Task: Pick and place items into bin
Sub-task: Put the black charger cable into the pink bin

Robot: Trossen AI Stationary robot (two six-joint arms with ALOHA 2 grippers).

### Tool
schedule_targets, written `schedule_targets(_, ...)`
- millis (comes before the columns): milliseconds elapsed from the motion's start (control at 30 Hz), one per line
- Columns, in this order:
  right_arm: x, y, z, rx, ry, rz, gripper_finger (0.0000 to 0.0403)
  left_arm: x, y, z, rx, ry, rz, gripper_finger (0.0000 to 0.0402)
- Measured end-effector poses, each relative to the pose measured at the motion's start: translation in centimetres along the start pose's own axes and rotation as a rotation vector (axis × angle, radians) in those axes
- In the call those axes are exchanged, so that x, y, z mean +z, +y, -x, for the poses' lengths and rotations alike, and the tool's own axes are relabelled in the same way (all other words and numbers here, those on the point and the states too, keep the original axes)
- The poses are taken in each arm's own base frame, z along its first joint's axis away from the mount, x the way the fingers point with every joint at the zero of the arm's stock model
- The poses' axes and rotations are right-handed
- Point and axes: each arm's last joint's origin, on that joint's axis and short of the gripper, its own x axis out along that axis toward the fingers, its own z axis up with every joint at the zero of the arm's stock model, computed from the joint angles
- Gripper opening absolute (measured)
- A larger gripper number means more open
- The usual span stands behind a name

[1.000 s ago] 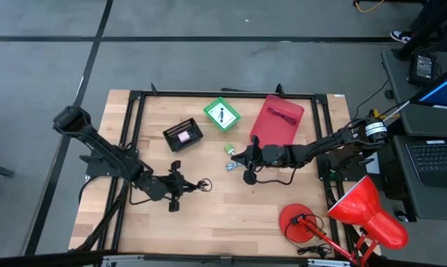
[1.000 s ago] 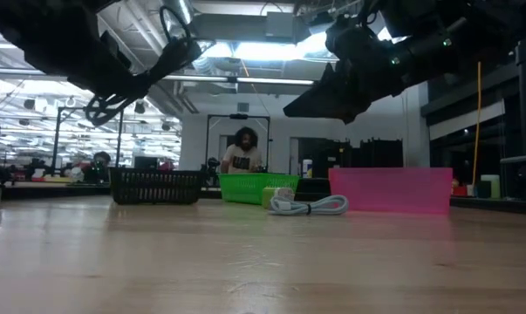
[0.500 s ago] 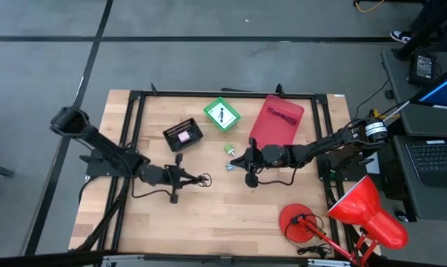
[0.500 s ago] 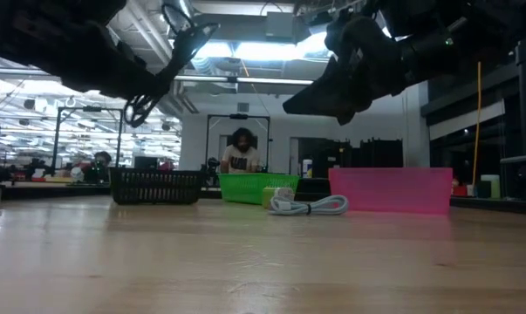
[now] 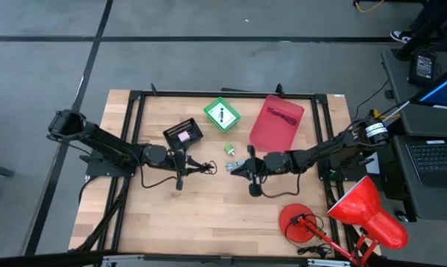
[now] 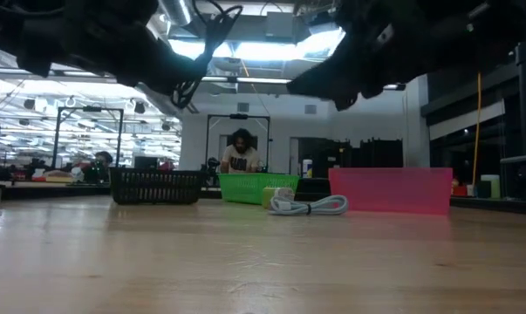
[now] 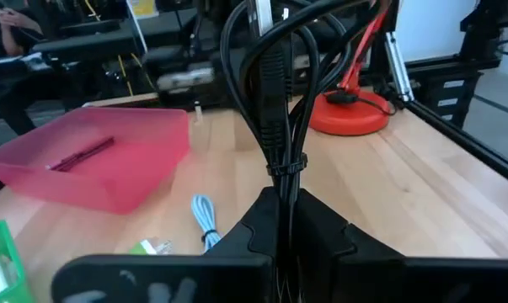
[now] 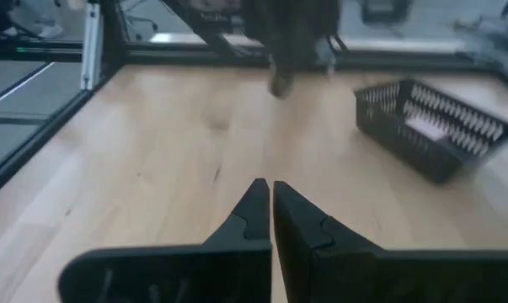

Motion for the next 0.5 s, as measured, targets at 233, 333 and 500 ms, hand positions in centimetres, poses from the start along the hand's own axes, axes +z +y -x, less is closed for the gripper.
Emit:
schedule_targets(233,0.8,1.1,0.2,0.001,-0.09,0.076,0.0,0.1,0.4,-0.2,0.013,-0.019,-0.023,0.0016)
schedule_targets(333,1.1,1.1,0.3,0.0,-0.119,0.07,0.0,0.3,0.4,-0.2,0.011,-0.05,-0.033,0.0016)
schedule_targets(500,1.3,1.1,0.3,0.0,-0.139,0.065,0.0,0.4,0.4,-0.5,0.003,-0.09,-0.018,0.0017)
